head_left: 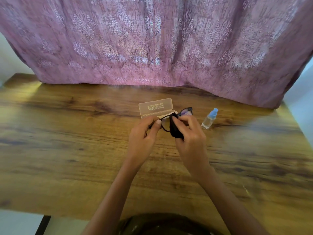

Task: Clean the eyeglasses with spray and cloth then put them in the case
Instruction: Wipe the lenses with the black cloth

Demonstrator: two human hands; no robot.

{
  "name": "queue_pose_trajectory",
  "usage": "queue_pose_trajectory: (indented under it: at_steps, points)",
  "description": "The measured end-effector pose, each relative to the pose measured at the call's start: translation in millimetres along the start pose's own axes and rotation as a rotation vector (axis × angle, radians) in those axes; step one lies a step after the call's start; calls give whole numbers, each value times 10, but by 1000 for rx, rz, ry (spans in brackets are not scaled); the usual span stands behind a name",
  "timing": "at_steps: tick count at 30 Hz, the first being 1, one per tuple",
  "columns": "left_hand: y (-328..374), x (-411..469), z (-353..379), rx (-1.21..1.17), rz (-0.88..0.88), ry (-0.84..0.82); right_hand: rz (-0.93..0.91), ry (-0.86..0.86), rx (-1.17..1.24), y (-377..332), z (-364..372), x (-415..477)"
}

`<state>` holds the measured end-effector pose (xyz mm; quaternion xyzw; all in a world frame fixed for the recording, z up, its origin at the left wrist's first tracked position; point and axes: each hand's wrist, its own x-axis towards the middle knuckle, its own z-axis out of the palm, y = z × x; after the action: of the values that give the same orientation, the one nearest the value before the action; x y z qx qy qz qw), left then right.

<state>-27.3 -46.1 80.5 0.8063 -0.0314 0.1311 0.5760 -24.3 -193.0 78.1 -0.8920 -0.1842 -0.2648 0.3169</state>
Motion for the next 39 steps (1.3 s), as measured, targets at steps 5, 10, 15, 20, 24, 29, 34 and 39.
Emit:
queue_pose_trajectory:
  at_steps: [5,10,15,20,24,29,34,39]
  points:
    - [-24,5,-11,21,-18,11,-4,-11,10,34,-19,2]
    - [-13,0,-2,26,-13,-20,-67,-43,52,-118,26,-81]
    - [18,10,-27,33,36,-39,-20,-7,77,-102,-2,14]
    - [41,11,-48,67,55,-17,50,15,36,3,-28,47]
    - [50,17,-35,61,31,-17,45,31,55,14,-25,-43]
    - [32,13,0,28,-27,13,43,15,62,6,-29,-154]
    - [29,19,28,33,-62,24,-8,-7,88,-71,4,-207]
    - [54,14,26,57,-45,-4,-10,-17,96,-169,29,-157]
